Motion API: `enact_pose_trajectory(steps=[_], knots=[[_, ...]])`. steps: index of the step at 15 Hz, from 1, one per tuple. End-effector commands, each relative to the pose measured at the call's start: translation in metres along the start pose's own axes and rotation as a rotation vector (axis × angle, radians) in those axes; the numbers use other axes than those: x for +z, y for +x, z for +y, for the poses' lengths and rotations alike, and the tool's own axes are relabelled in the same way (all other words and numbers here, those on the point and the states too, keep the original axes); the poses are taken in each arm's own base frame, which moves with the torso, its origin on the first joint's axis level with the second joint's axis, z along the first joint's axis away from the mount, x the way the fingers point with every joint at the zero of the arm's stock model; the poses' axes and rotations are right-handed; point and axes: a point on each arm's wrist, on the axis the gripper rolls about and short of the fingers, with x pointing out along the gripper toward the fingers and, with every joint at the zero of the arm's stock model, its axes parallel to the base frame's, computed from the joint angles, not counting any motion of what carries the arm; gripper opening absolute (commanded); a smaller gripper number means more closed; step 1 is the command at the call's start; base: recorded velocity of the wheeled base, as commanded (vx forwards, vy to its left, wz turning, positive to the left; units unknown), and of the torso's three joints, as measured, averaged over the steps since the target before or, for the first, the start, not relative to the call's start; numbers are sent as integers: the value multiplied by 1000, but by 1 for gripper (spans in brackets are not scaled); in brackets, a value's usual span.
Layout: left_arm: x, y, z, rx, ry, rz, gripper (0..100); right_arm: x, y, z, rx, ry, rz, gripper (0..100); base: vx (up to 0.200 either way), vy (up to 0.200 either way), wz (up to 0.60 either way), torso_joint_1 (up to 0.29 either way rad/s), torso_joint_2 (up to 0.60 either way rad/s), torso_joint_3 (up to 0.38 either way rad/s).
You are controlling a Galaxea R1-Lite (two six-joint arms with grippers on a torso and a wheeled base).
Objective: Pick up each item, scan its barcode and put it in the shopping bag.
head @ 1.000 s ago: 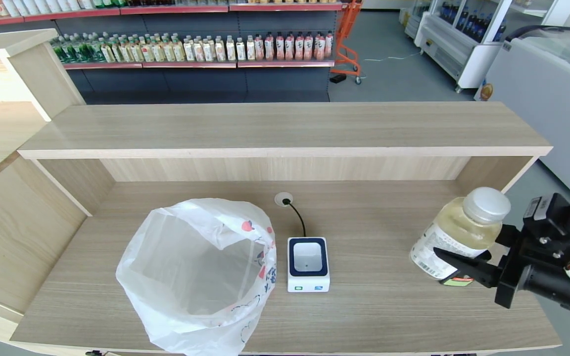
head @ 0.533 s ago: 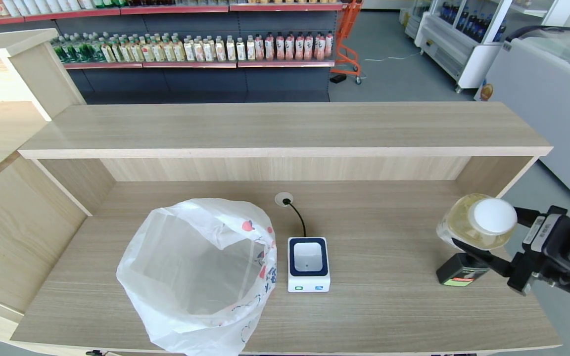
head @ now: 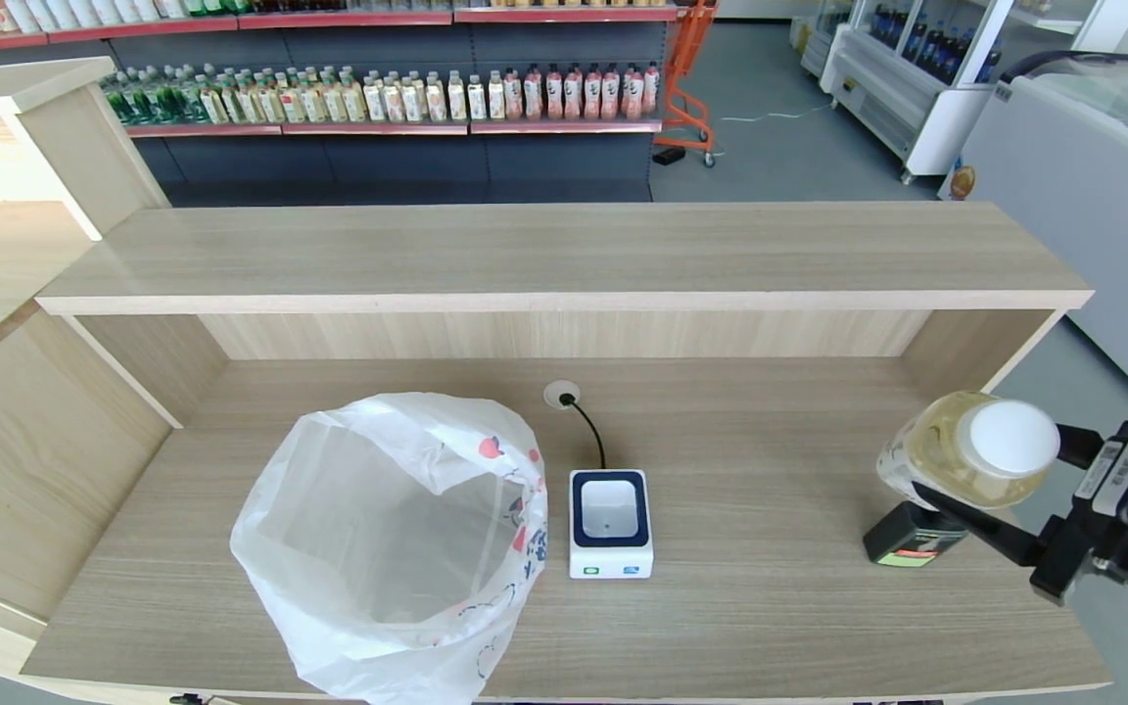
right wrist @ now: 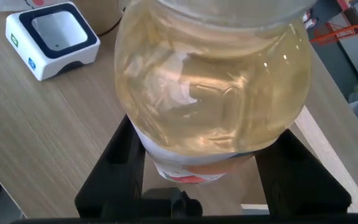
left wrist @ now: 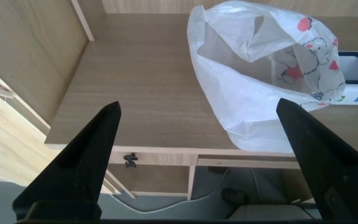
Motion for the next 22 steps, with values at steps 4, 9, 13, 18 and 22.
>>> enact_pose_trajectory(steps=[4,9,13,18,22], knots=[[0,0,0,1,-4,0,100,-2,-5,8,19,51,5,0,0,200,0,2,6,1],[0,0,0,1,-2,0,100,-8,5,10,93,99,-16,0,0,200,0,1,-1,3],[0,0,0,1,-4,0,100,-23,35,8,145,126,10,0,0,100,0,4,0,2],[0,0,0,1,-4,0,100,-45,70,8,199,136,-37,0,0,0,0,0,0,0],[0,0,0,1,-4,0,100,-68,83,20,268,114,-64,0,0,0,0,0,0,0]])
